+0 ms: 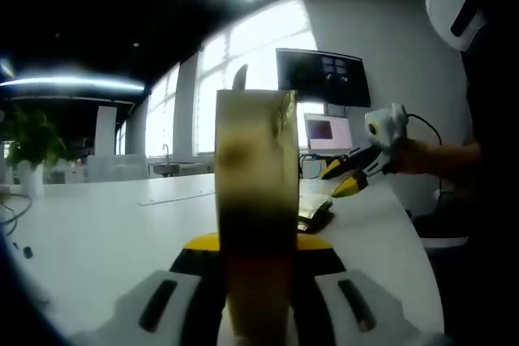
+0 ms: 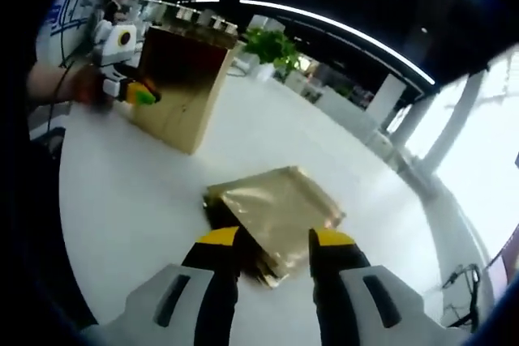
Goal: Extract single mask from mask box in order stack masks on table
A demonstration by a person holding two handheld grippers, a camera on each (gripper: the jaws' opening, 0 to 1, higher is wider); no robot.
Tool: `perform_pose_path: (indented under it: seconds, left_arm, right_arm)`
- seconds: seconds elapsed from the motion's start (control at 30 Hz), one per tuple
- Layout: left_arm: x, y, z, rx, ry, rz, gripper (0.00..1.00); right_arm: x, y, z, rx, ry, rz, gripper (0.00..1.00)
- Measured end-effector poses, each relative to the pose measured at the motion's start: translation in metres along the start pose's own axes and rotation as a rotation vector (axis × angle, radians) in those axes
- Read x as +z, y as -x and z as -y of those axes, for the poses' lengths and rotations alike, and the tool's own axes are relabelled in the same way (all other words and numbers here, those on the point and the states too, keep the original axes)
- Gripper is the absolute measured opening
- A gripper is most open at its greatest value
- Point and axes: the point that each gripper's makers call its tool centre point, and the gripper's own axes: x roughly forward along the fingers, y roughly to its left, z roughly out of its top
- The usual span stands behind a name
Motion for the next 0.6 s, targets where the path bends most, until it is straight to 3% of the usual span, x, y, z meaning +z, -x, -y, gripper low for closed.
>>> perform_pose_path:
  seconds: [0.23,0.37,0.6]
  left_arm:
    - [0.0,0.0,0.0,0.001,-0.002,0.0,0.32]
    - [0.0,0.0,0.0,0.0,0.002,0.0,0.32]
    - [0.0,0.0,0.0,0.001,0.003,0.0,0.32]
  right_arm:
    - [0.029,0.004,-0.003,0.008,-0.119,0.15,0.35]
    - [0.039,0.002,-0.007,0.025,-0.119,0.177,0.35]
    - [0.064,0.002,-0.016,0.081,-0.196,0.273,0.34]
